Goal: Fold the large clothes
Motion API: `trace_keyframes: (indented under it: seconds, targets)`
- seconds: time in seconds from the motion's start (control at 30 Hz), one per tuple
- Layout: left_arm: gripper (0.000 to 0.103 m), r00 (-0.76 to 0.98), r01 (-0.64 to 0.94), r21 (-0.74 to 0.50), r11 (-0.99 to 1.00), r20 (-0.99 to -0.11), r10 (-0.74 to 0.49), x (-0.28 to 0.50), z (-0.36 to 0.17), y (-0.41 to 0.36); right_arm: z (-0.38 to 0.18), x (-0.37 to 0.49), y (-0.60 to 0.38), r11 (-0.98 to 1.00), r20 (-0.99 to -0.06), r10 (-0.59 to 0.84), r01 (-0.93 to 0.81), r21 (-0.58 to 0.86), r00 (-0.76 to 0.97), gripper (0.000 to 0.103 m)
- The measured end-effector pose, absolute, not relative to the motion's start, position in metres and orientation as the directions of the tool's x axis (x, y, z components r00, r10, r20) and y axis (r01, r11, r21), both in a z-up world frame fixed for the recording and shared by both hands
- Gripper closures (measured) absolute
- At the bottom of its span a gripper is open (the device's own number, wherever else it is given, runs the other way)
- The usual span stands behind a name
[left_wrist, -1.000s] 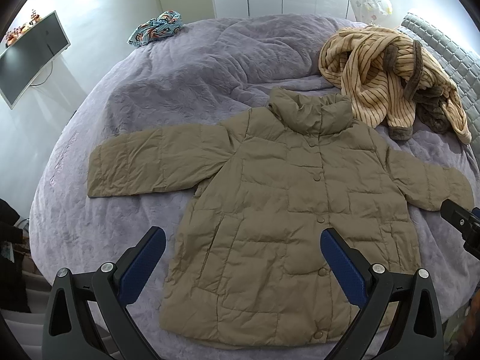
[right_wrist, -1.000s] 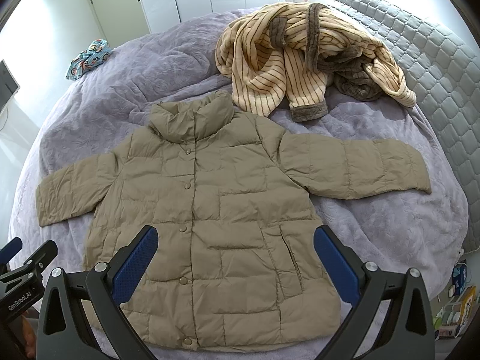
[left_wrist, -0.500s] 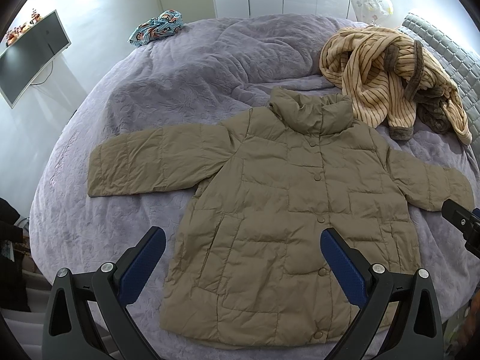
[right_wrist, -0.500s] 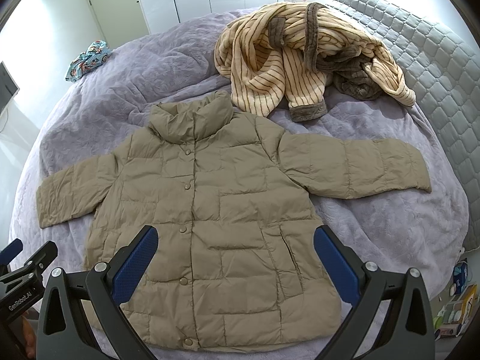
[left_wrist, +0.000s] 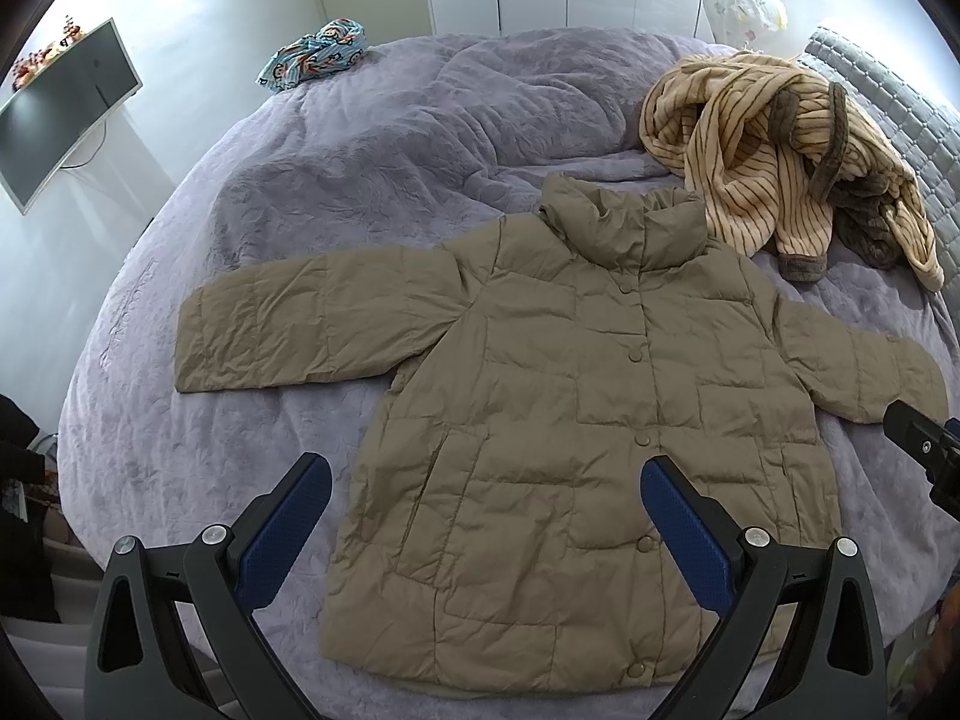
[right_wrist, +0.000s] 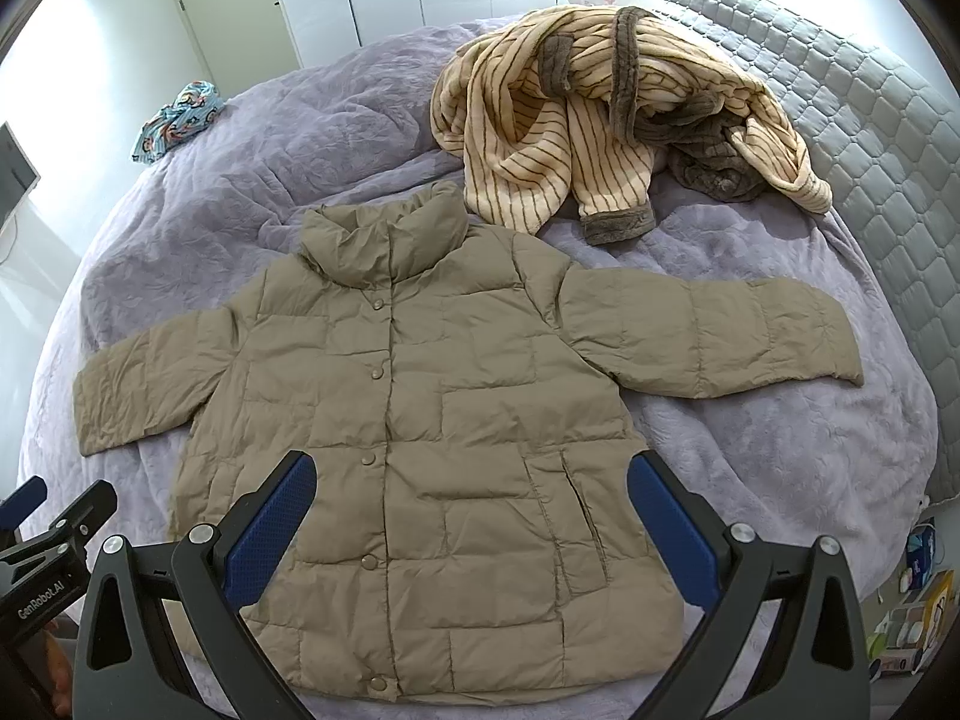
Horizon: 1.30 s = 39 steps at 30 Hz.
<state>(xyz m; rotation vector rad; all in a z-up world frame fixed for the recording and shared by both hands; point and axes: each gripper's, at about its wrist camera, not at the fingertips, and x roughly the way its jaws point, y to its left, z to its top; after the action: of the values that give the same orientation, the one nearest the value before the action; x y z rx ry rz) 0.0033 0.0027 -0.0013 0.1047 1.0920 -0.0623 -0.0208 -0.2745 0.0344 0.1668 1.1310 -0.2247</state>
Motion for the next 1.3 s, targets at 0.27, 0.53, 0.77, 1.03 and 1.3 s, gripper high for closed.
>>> trace_keyframes:
  seconds: [0.27,0.53,0.77,1.03,1.3]
  targets:
    - [0.0,0.454,0.103,0.056,0.993,-0.891,0.003,0.0035,-0.001,0.0028,0.0347,-0.0208,-0.2748,0.966,-0.909,-0.092,0.259,0.019,0.408,0.0]
    - [0.0,0.455,0.103,0.054,0.993,-0.89,0.001,0.003,-0.001,0.0026,0.0352,-0.0211,-0.2748,0.965,-0.908,-0.093,0.26,0.018,0.409,0.0]
    - [0.0,0.453,0.103,0.058,0.993,-0.891,0.005,0.0033,-0.0009,0.0025,0.0349,-0.0206,-0.2747,0.965,-0.908,-0.092,0.26,0.02,0.408,0.0]
    - [0.0,0.451,0.103,0.057,0.993,-0.892,0.005,0.0029,-0.0012,0.0026,0.0339,-0.0202,-0.2742,0.965,-0.908,-0.092,0.26,0.02,0.408,0.0]
    - [0.0,0.449,0.103,0.062,0.993,-0.893,0.009,0.003,-0.0014,0.0058,0.0339,-0.0206,-0.2739,0.965,-0.908,-0.092,0.261,0.019,0.408,0.0]
